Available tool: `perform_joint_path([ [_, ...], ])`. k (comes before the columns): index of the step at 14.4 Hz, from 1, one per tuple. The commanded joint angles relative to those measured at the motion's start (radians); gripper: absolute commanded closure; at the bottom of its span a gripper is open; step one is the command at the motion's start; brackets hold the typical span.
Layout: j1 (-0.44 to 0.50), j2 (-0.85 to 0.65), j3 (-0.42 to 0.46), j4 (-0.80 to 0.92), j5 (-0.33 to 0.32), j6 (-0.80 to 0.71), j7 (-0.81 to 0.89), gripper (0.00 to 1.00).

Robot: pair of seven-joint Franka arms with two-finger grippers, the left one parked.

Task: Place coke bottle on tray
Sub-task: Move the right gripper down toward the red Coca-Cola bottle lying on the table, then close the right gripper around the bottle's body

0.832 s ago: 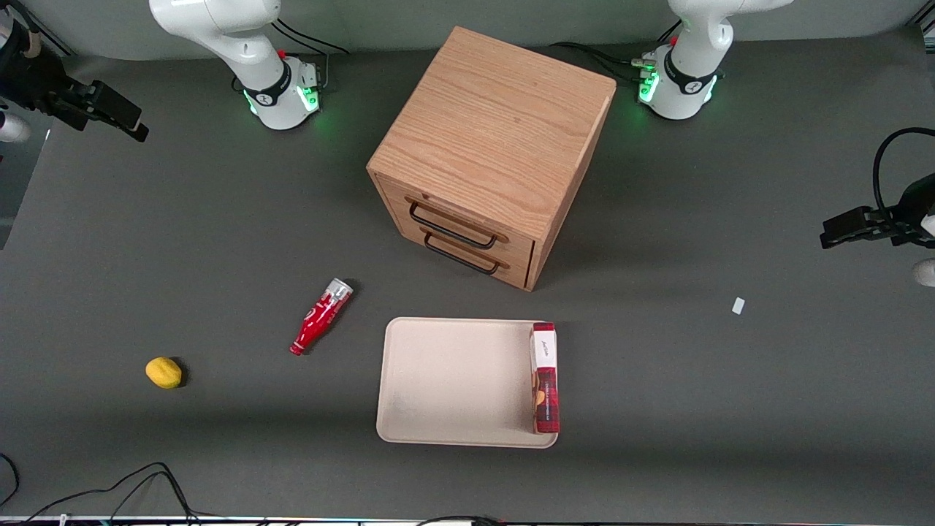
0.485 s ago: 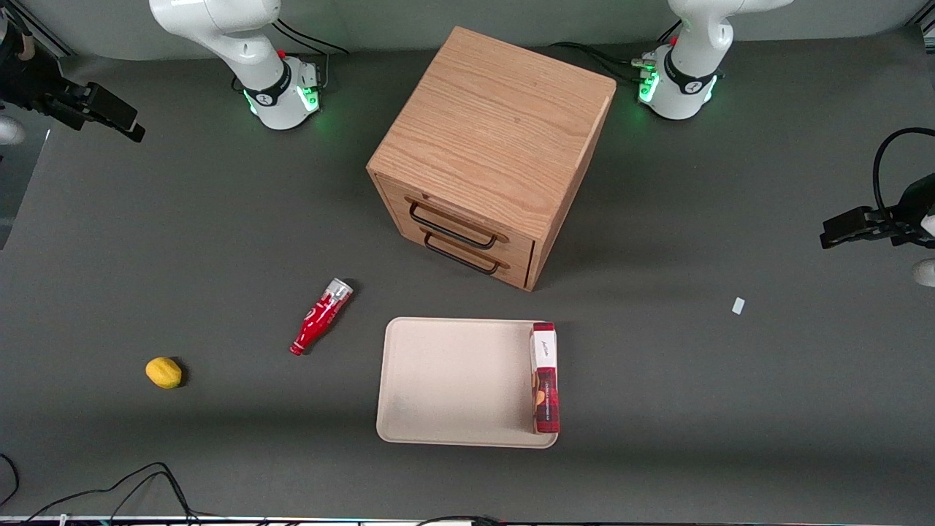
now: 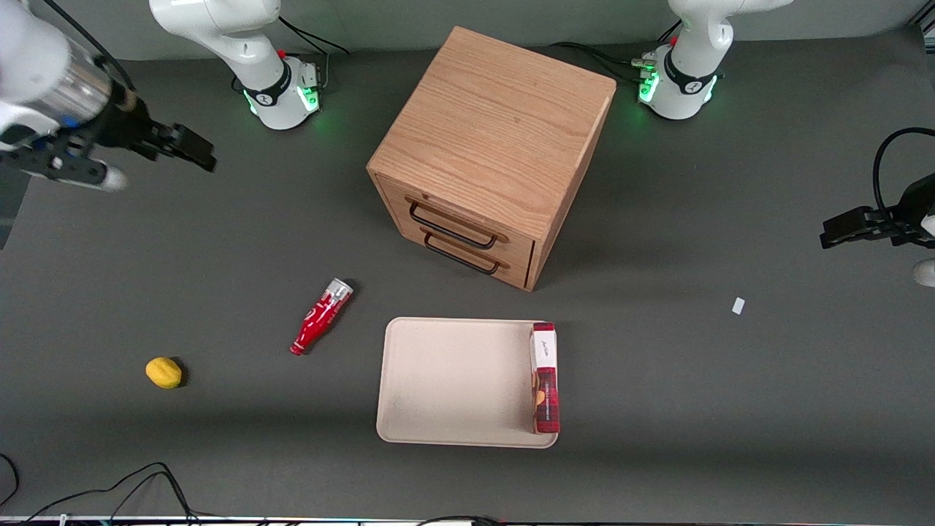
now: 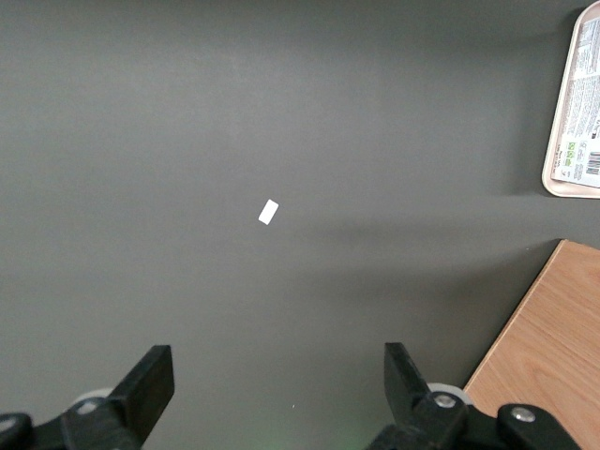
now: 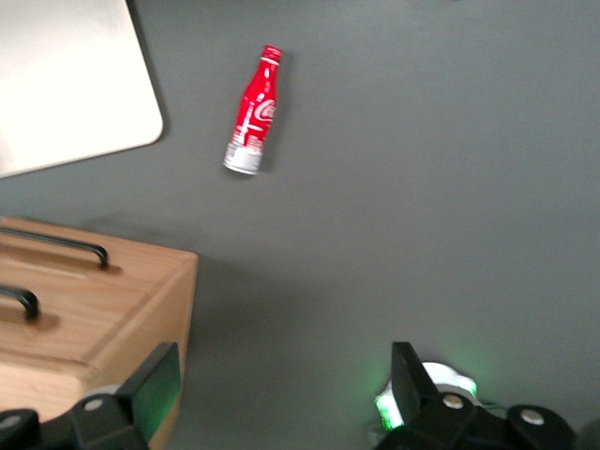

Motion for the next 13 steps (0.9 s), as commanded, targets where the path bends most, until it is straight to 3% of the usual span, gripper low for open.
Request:
perform_joint_path([
  [1,0.001,0.116,0.032,-0.005,0.038,0.107,0.163,0.0],
  [5,0.004,0.271,0.071,-0.118,0.024,0.349,0.326,0.0],
  [8,0.003,0.362,0.076,-0.248,-0.051,0.615,0.357,0.0],
  [13,0.004,0.521,0.074,-0.271,-0.117,0.83,0.45,0.0],
])
